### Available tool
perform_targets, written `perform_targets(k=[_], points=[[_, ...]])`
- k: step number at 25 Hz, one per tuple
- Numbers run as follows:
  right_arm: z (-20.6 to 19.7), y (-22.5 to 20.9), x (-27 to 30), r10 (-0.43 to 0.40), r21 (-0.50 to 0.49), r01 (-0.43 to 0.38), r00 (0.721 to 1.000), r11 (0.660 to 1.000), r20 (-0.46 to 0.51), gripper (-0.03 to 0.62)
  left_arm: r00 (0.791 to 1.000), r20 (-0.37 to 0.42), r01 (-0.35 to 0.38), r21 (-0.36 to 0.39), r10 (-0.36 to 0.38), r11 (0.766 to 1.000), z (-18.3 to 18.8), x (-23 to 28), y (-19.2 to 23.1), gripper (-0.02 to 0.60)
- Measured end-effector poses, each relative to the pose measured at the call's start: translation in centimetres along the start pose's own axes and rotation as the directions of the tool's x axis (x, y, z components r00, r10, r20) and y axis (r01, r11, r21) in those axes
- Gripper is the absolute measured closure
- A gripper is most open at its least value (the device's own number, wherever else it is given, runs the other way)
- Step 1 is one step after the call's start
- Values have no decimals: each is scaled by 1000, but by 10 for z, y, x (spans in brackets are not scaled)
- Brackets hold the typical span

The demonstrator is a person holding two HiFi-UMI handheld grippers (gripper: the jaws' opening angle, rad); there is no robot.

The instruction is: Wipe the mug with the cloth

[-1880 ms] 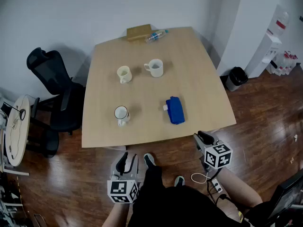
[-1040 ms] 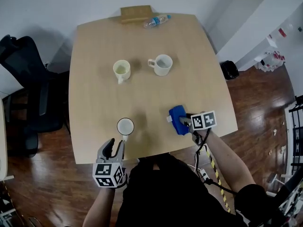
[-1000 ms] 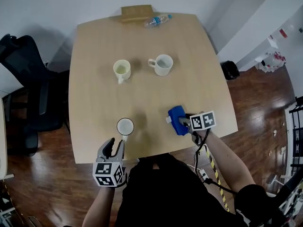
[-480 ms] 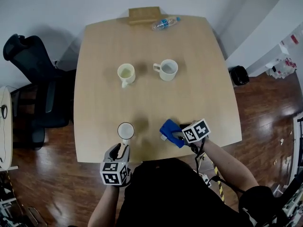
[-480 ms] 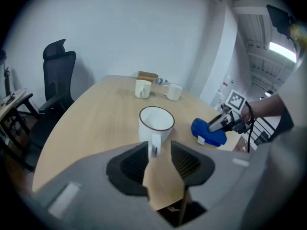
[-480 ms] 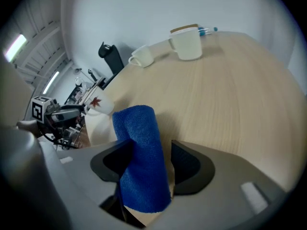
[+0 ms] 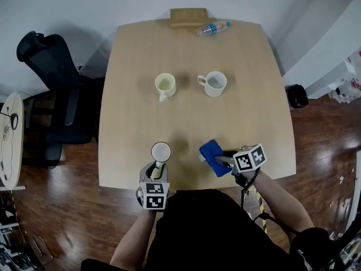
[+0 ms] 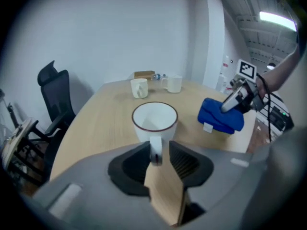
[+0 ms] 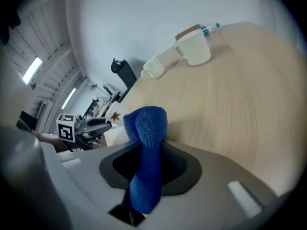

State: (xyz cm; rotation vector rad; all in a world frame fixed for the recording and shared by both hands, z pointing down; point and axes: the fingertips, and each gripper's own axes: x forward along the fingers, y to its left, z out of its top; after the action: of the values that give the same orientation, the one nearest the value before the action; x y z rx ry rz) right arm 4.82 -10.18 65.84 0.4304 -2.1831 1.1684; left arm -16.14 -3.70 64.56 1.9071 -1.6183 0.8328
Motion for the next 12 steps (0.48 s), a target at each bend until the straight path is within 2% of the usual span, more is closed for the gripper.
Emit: perform_targets(k=[3, 6, 8, 12], points=[[20, 11, -16, -21, -7, 22, 991, 1000, 136, 491, 995, 72, -67, 10, 66, 998, 2, 5, 8, 462], [30, 26, -26, -4, -30, 10, 980, 999, 197, 490, 991, 101, -87, 19, 85, 996, 3, 10, 9, 462], [36, 35, -30, -2, -59, 16, 973, 998, 230, 490, 989, 123, -91, 31, 86, 995, 6, 12, 11, 463], [52, 53, -40, 2, -120, 37, 950, 992, 312, 491, 986, 157, -55, 48, 47, 997, 9, 13, 14, 514]])
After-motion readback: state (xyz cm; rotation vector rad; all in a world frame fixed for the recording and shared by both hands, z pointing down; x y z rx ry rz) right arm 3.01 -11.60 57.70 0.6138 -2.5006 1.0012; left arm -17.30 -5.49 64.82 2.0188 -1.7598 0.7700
